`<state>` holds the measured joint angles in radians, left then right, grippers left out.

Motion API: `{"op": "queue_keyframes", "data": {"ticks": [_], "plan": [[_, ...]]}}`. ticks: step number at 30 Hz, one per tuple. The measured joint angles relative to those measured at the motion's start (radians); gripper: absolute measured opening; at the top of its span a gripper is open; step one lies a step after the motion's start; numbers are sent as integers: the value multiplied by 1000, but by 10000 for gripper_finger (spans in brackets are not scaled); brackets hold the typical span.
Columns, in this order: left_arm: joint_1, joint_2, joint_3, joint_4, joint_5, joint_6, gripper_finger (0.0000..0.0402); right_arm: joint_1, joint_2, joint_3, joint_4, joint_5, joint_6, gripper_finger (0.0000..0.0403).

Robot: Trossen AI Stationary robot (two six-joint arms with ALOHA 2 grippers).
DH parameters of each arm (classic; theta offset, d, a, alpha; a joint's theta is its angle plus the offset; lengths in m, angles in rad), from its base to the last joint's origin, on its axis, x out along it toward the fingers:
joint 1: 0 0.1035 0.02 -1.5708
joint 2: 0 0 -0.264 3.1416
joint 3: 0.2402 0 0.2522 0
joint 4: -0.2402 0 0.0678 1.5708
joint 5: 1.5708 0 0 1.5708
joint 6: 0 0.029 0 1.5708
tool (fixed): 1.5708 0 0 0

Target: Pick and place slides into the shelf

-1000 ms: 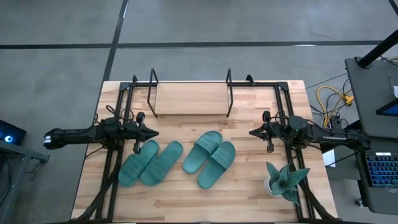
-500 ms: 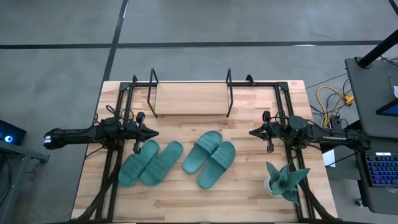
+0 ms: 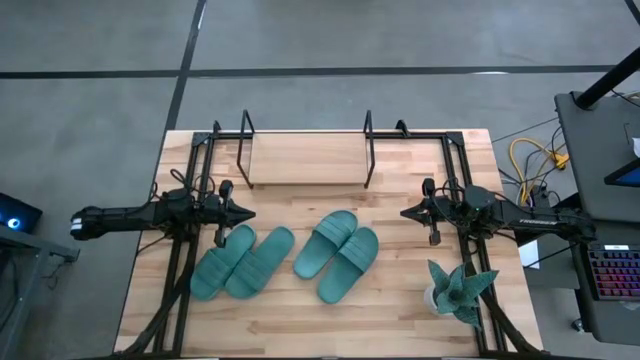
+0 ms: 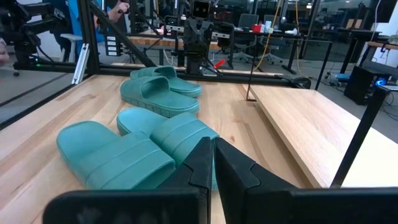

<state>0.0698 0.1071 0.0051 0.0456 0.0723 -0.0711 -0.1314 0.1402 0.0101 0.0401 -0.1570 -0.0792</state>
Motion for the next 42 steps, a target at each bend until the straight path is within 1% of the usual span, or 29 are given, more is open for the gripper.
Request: {"op": "queue_keyframes", "data": {"ticks": [6, 9, 12, 16, 19, 20, 23, 25, 27, 32, 35, 37, 39, 40, 42], "plan": [[0, 0, 0, 35, 0, 0, 0, 0, 0, 0, 2, 0, 11, 9], [0, 0, 0, 45, 0, 0, 0, 0, 0, 0, 17, 0, 95, 9], [0, 2, 0, 58, 0, 5, 0, 0, 0, 0, 75, -2, 129, 9], [0, 4, 0, 182, -6, 40, 0, 0, 4, 0, 238, -7, 132, 9], [-1, 13, 0, 329, -88, 26, 0, 0, 14, 0, 426, -7, 146, 9], [0, 17, 0, 377, -102, 28, 0, 0, 19, 0, 482, -16, 149, 9], [0, 39, 1, 489, -105, 27, 9, 1, 45, 0, 608, -90, 106, 10], [0, 56, 9, 509, -103, 26, 29, 4, 67, 0, 663, -104, 81, 16], [0, 83, 33, 503, -89, 26, 61, 7, 96, 7, 681, -104, 46, 29], [-1, 184, 79, 527, -69, 25, 167, 47, 226, 103, 672, -105, -6, 74], [-1, 239, 90, 583, -20, 23, 221, 83, 333, 195, 666, -105, -60, 107], [-1, 266, 92, 631, 4, 22, 245, 99, 407, 271, 668, -105, -78, 126], [0, 286, 93, 665, 6, -7, 260, 107, 471, 351, 635, -105, -78, 141], [0, 291, 93, 672, 6, -25, 264, 106, 500, 398, 595, -104, -75, 147], [0, 297, 93, 680, 6, -44, 267, 106, 543, 492, 452, -103, -69, 155]]}}
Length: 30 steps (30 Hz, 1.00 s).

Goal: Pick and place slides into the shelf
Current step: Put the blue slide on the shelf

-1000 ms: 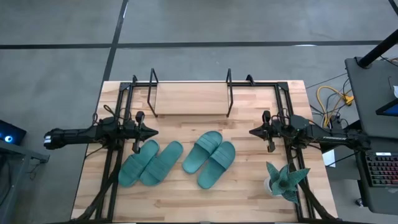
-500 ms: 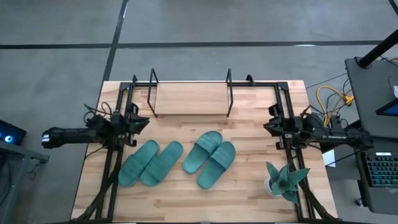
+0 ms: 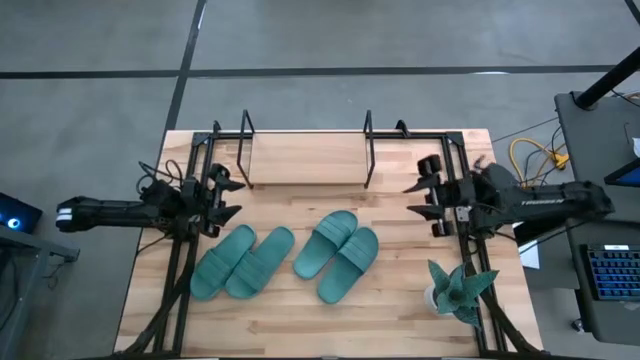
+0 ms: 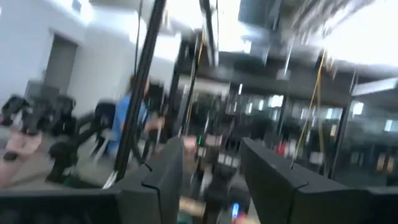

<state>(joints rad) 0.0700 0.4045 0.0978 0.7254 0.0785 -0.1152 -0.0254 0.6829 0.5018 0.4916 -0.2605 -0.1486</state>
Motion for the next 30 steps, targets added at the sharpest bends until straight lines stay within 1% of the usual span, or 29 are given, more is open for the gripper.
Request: {"op": "queue_keyframes", "data": {"ticks": [4, 6, 9, 14, 16, 18, 22, 24, 27, 30], "plan": [[0, 0, -12, -7, 1, -59, 268, 0, 78, 205, -376, 52, 36, 159], [0, -1, -20, -9, 6, -63, 268, 1, 126, 297, -533, 76, 82, 159], [0, -5, -36, -9, 10, -64, 268, 3, 203, 405, -654, 78, 169, 160], [0, -7, -63, -10, 31, -63, 268, 44, 338, 558, -738, 94, 260, 159], [0, -6, -69, -10, 46, -63, 268, 84, 391, 633, -797, 161, 307, 156], [0, -6, -72, -27, 64, -63, 268, 141, 445, 714, -870, 283, 319, 153], [0, -10, -72, -36, 83, -63, 268, 279, 549, 878, -1024, 559, 322, 150], [0, -21, -72, -34, 88, -62, 268, 348, 595, 944, -1085, 657, 323, 151], [0, -34, -72, -34, 88, -62, 268, 438, 663, 1014, -1139, 747, 344, 149], [0, -53, -72, -34, 88, -62, 268, 510, 720, 1043, -1152, 793, 392, 145]]}}
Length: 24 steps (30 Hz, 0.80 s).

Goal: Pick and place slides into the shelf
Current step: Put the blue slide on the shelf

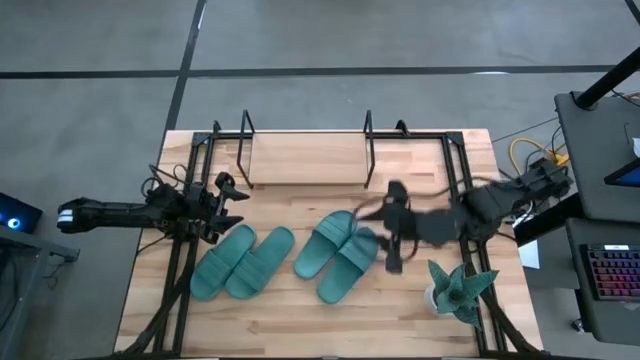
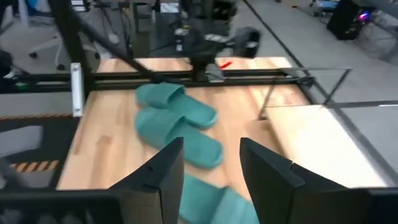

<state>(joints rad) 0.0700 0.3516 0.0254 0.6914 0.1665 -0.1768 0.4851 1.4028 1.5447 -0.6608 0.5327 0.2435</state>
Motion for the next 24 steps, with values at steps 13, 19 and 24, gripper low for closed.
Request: {"op": "queue_keyframes", "data": {"ticks": [13, 19, 24], "plan": [[0, -60, 0, 2, -1, 113, 268, 122, 224, 54, -17, 125, 277, 118], [0, -60, 0, 5, -2, 136, 268, 119, 326, 134, -61, 126, 325, 108], [0, -60, 0, 4, -6, 166, 268, 119, 415, 251, -244, 126, 417, 100]]}}
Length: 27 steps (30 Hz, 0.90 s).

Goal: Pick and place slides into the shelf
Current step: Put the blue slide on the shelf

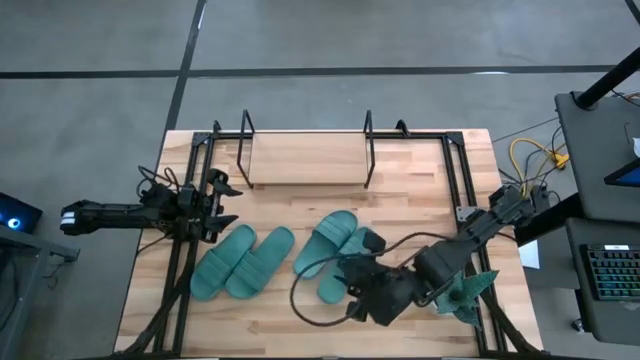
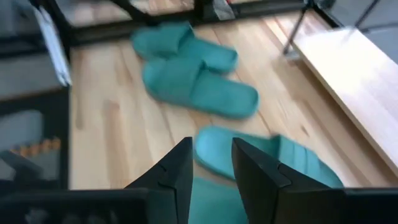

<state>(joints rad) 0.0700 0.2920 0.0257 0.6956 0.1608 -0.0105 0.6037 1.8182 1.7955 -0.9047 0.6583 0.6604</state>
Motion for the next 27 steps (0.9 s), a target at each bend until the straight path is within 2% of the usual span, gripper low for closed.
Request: {"op": "queue_keyframes", "data": {"ticks": [11, 17, 22, 27], "plan": [[0, 2, 0, 0, -1, 0, 268, 0, 220, 194, -410, -3, 192, 81], [0, 6, 1, 0, -1, -2, 268, -2, 331, 244, -508, -38, 213, 79], [0, 7, 2, -1, -1, -2, 268, -2, 379, 248, -524, -82, 207, 102], [0, 7, 2, 0, -1, -1, 268, -5, 409, 246, -560, -107, 223, 150]]}}
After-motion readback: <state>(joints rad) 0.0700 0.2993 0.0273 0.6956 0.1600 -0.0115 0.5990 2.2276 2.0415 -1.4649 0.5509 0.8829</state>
